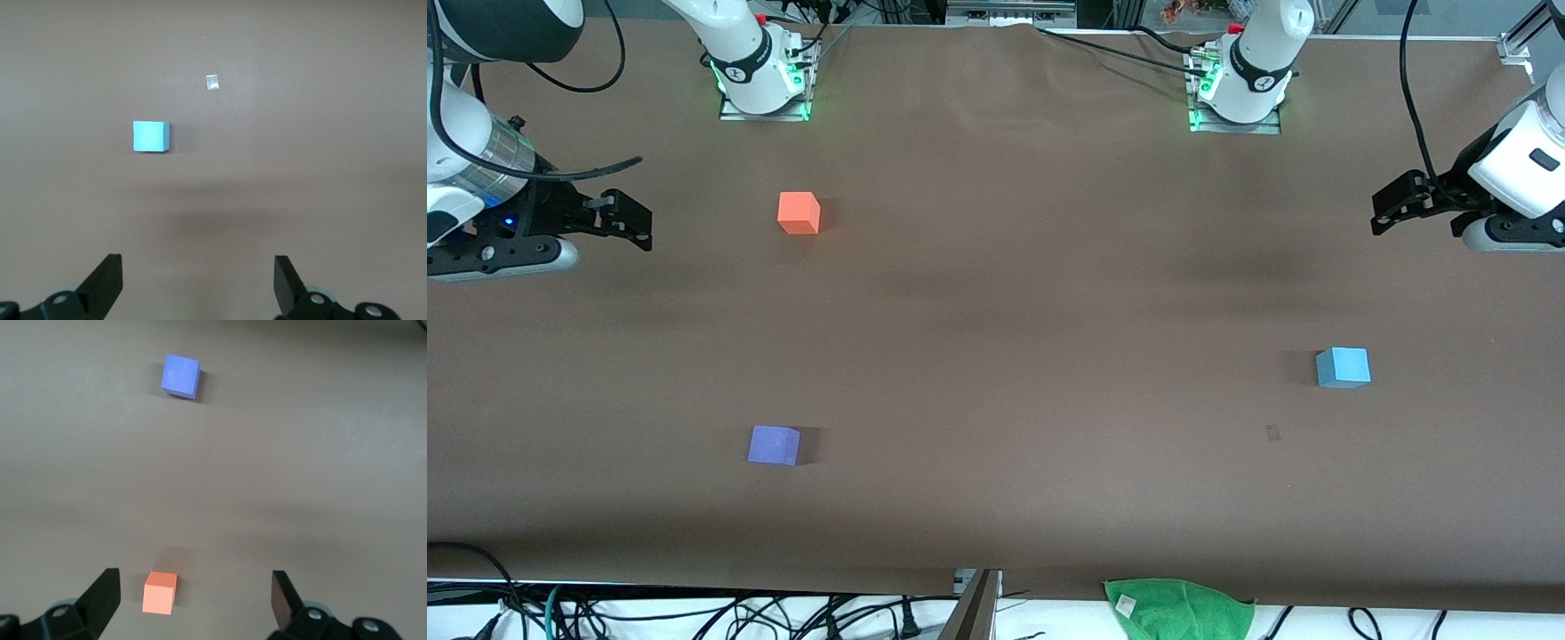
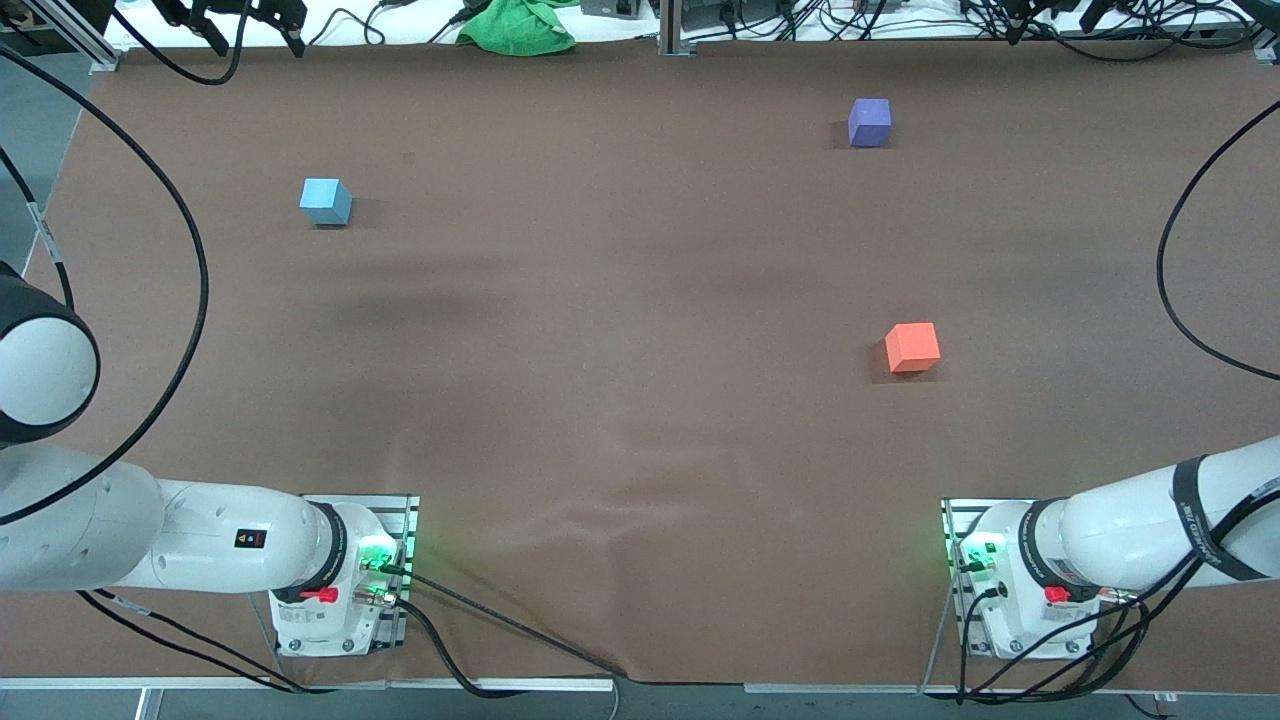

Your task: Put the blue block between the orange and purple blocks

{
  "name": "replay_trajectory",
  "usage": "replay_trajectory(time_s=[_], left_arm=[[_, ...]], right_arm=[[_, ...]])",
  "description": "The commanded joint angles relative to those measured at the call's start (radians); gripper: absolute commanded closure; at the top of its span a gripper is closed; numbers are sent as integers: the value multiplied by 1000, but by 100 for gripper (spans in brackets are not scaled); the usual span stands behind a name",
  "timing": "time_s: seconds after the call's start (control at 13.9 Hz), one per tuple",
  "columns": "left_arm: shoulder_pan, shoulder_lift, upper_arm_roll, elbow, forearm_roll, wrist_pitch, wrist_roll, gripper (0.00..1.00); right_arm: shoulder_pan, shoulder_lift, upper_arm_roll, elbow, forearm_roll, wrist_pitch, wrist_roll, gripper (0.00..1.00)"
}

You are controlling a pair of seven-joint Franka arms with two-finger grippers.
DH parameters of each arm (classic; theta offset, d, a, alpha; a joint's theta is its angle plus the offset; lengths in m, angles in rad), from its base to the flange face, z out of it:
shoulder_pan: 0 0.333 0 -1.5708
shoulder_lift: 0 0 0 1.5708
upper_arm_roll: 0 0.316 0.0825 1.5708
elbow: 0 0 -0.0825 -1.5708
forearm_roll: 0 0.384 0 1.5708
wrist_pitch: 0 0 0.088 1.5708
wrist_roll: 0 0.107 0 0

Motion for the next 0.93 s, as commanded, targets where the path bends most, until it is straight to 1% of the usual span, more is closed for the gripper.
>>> replay_trajectory(time_s=[0.0, 0.86], left_arm=[[-11, -4, 12, -3, -8, 9, 21, 0], [-11, 1, 11, -1, -5, 2, 12, 0]], right_arm=[[-4, -1, -2, 9, 14, -12, -17, 0], [-4, -1, -3, 9, 15, -11, -17, 0]])
